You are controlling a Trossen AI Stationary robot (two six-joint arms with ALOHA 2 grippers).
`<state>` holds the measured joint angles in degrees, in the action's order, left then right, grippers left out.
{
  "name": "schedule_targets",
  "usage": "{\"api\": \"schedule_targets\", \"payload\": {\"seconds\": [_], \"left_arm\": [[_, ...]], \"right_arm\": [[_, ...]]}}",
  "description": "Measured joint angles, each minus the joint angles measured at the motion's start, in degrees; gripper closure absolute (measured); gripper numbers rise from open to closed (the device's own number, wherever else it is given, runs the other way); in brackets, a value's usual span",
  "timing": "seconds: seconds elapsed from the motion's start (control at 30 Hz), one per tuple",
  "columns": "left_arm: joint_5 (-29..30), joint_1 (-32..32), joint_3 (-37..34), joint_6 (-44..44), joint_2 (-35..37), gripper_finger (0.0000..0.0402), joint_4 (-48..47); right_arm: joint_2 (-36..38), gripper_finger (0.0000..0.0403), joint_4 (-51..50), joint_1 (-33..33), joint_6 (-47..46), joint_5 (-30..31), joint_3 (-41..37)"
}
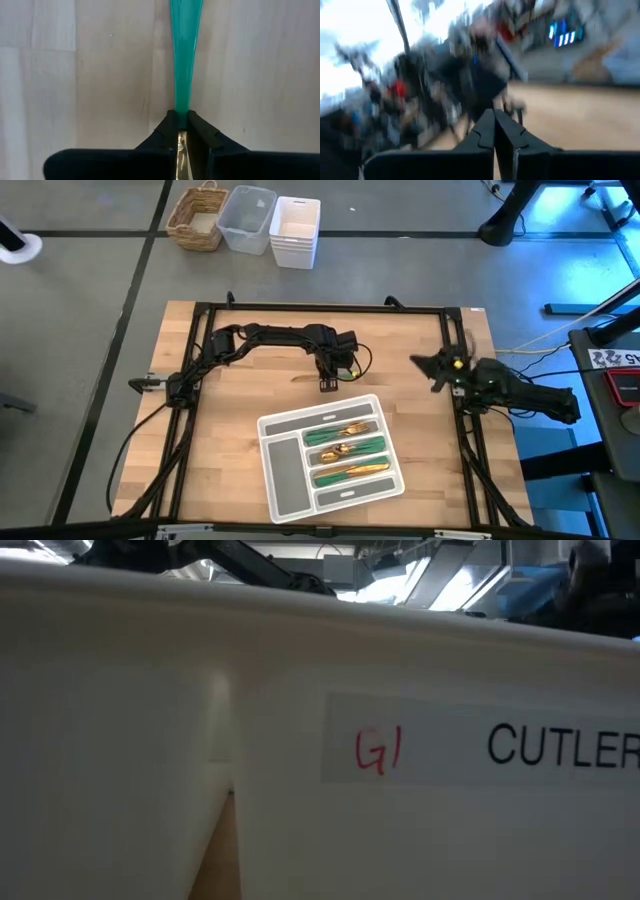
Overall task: Sort silverware
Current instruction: Put the green spoon into the white silverware tray
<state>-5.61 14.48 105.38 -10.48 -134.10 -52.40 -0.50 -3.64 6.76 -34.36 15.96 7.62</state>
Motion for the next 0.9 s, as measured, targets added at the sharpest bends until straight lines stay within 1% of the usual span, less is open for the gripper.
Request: {"api": "schedule_targets", "payload": {"seconds": [0.1, 0.17, 0.27, 0.43, 0.53, 0.63, 0.73, 0.9], "left_arm": [[-0.42, -0.03, -0.01, 0.01, 0.0, 0.0392, 0.02], [-0.52, 0.03, -0.06, 0.09, 0.32, 0.0394, 0.09], [-1.17, 0.67, -0.19, -0.07, 1.15, 0.0394, 0.52], [-2.26, 2.06, -0.35, 0.04, 2.16, 0.0401, 0.56], [-2.19, 2.73, -0.35, 0.51, 2.19, 0.0401, 0.29], [-2.07, 2.84, -0.33, 0.33, 2.19, 0.0401, 0.34], [-1.9, 2.82, -0.28, -0.49, 2.21, 0.0401, 0.36], [-1.87, 2.84, -0.26, -1.55, 2.23, 0.0401, 0.42]], "right_arm": [[0.01, 0.0402, 8.24, 0.02, 0.35, 6.13, 0.02], [0.01, 0.0402, 10.11, 0.02, 2.89, 7.09, 0.02], [-0.35, 0.0402, 7.89, 0.02, 7.5, 5.21, 0.02], [-4.07, 0.0402, -1.57, 0.01, 8.09, 3.9, 0.0], [-8.36, 0.0402, -6.53, 0.02, 8.08, 2.7, -0.07], [-14.14, 0.0402, -6.81, 0.0, 8.1, 2.4, -0.07], [-20.13, 0.0402, -3.57, 0.0, 9.46, 2.22, -0.07], [-31.89, 0.0402, 8.86, 0.0, 14.72, -3.0, -0.07]]}}
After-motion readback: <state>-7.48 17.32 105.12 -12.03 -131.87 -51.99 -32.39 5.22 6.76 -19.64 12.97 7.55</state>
